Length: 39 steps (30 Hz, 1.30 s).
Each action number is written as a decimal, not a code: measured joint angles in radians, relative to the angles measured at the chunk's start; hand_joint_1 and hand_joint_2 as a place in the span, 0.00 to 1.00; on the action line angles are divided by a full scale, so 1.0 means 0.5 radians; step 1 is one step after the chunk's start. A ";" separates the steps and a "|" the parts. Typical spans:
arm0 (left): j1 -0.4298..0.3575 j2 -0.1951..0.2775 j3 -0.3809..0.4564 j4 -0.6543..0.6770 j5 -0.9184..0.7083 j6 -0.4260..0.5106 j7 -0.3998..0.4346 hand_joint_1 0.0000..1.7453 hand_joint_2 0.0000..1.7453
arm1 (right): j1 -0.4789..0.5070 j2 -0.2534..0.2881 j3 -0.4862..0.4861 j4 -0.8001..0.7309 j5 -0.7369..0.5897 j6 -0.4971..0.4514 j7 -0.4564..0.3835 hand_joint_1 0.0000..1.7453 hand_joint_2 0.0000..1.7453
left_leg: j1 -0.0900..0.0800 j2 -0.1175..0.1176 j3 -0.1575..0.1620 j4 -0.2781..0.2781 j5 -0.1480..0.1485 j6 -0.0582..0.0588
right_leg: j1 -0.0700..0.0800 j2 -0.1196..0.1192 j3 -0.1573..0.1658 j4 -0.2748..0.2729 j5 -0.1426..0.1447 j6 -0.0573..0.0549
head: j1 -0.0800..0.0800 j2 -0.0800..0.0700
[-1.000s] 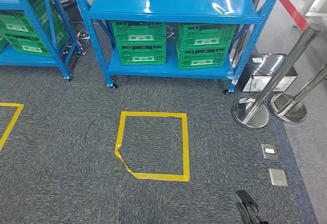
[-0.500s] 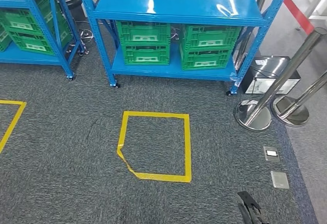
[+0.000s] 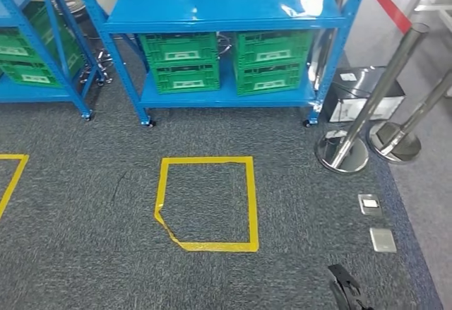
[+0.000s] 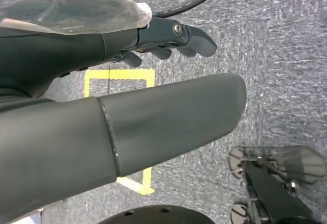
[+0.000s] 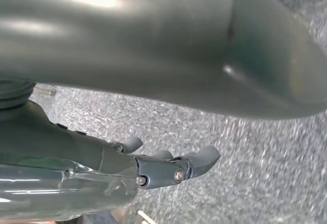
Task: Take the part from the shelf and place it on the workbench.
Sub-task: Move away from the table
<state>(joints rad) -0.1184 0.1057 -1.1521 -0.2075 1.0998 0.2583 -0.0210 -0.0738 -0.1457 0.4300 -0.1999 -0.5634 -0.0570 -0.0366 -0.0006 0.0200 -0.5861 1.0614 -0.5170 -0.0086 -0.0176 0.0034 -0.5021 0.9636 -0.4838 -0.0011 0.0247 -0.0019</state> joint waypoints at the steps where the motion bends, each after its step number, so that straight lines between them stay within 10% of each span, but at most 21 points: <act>1: 0.001 0.000 0.000 0.000 0.000 0.000 0.000 0.00 0.00 | -0.001 0.000 0.001 0.000 0.000 0.000 0.000 0.00 0.00 | 0.003 -0.013 -0.069 0.152 -0.080 -0.008 | 0.003 0.010 -0.003 -0.001 0.004 -0.008 | -0.012 0.000; 4: 0.006 -0.001 0.000 0.000 0.000 0.000 0.000 0.00 0.00 | -0.001 0.000 0.003 0.000 0.000 0.001 0.000 0.00 0.00 | 0.000 -0.028 -0.189 0.391 -0.134 -0.001 | 0.017 0.049 -0.007 -0.001 0.005 -0.014 | -0.024 0.000; 8: 0.005 0.005 0.000 0.000 0.001 0.000 0.000 0.00 0.00 | -0.004 0.002 0.004 -0.001 0.000 0.001 0.000 0.00 0.00 | -0.013 -0.106 0.031 -0.103 0.123 0.049 | 0.024 0.111 0.003 0.001 -0.002 -0.013 | -0.028 0.000; 13: -0.002 0.007 0.000 0.000 0.002 0.000 0.000 0.00 0.00 | -0.002 0.004 0.007 -0.001 -0.001 0.001 0.001 0.00 0.00 | -0.014 -0.093 0.105 -0.260 0.152 0.081 | 0.013 0.139 -0.014 0.012 -0.017 0.029 | -0.029 0.000; 17: 0.001 0.004 0.000 0.000 0.003 -0.001 0.000 0.00 0.00 | -0.005 0.003 0.009 -0.001 -0.024 -0.003 0.000 0.00 0.00 | -0.007 -0.025 0.139 -0.299 0.154 0.101 | 0.014 0.027 -0.221 0.445 -0.234 0.062 | 0.004 0.000; 19: 0.001 0.003 0.000 0.000 0.003 -0.001 0.000 0.00 0.00 | -0.001 0.003 0.010 -0.001 -0.030 -0.005 0.001 0.00 0.00 | -0.007 0.002 0.146 -0.297 0.146 0.098 | 0.003 0.016 -0.297 0.578 -0.249 0.076 | 0.019 0.000; 23: -0.001 -0.002 0.000 0.000 0.001 0.010 0.006 0.00 0.00 | 0.002 0.002 0.011 -0.001 -0.045 -0.029 0.002 0.00 0.00 | -0.002 0.029 0.165 -0.270 0.115 0.062 | -0.014 -0.016 -0.088 0.121 0.001 0.086 | 0.040 0.000; 28: -0.005 0.002 0.000 0.000 -0.011 0.055 0.031 0.00 0.00 | 0.007 0.005 0.011 0.000 -0.071 -0.073 0.031 0.00 0.00 | -0.009 0.033 0.154 -0.243 0.100 0.075 | -0.004 -0.014 -0.042 0.005 0.032 0.054 | 0.004 0.000; 32: -0.004 0.001 0.000 0.000 -0.015 0.081 0.041 0.00 1.00 | 0.008 0.005 0.011 0.000 -0.089 -0.079 0.064 0.00 0.00 | -0.005 0.033 0.159 -0.258 0.110 0.079 | 0.006 -0.014 -0.044 0.006 0.028 0.037 | -0.013 0.000; 39: -0.003 0.001 0.000 0.000 -0.017 0.107 0.061 0.00 1.00 | 0.008 0.005 0.011 0.000 -0.095 -0.084 0.105 0.00 0.00 | 0.003 0.033 0.164 -0.274 0.116 0.024 | 0.014 -0.015 -0.045 0.007 0.025 0.025 | -0.020 0.000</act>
<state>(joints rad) -0.1201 0.1061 -1.1521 -0.2075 1.0915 0.3117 0.0093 -0.0700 -0.1431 0.4356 -0.1999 -0.6107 -0.0990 0.0157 0.0011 0.0364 -0.5042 0.9244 -0.4589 0.0035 -0.0106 -0.0040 -0.5247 0.9670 -0.4711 0.0113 0.0145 -0.0019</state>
